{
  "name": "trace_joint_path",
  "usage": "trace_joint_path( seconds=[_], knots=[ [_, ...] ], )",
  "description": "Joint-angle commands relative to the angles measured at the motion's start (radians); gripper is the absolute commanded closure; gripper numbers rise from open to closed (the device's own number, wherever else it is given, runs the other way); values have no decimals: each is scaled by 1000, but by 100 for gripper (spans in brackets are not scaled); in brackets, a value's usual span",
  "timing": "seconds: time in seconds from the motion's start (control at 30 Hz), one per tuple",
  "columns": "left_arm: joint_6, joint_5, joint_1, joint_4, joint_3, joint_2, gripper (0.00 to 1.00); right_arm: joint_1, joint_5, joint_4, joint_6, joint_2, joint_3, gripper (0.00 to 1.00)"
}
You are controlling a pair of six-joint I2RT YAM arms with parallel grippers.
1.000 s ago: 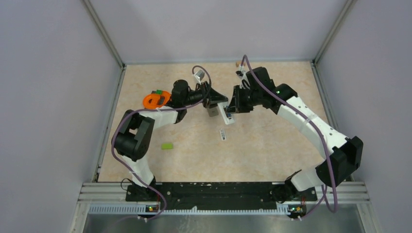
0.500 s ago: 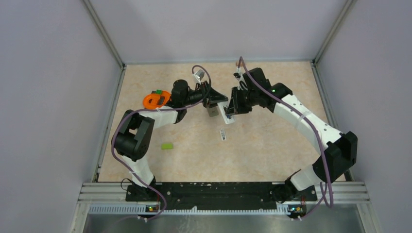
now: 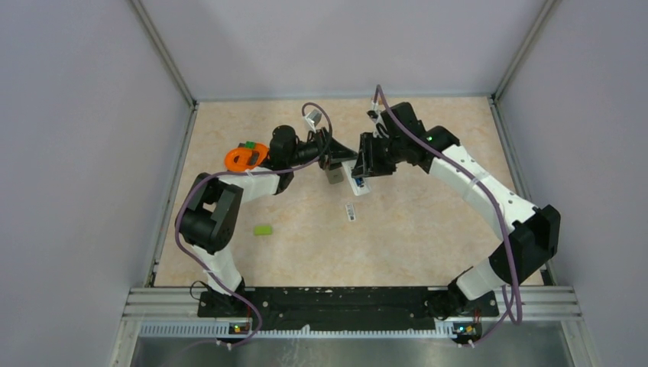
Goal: Load the batteries into the remote control
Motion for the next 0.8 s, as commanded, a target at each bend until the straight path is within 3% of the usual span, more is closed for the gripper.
trace_joint_path(
  seconds=[0.0,0.1,0.27,0.53,0.77],
  knots=[
    [-4,5,-2,59,15,-14,100,6,34,5,8,-30,78,55],
    [-42,7,0,59,20,-15,100,7,34,55,27,-86,69,43],
    [-255,23,10,151,43,-9,100,-1,136,137,113,-211,-17,25],
    [-624,-13,10,251,61,-36,100,-4,176,456,352,-421,-273,22],
    [-618,-52,12,166,96,-89,100,-4,155,529,401,-438,-308,21]
  ],
)
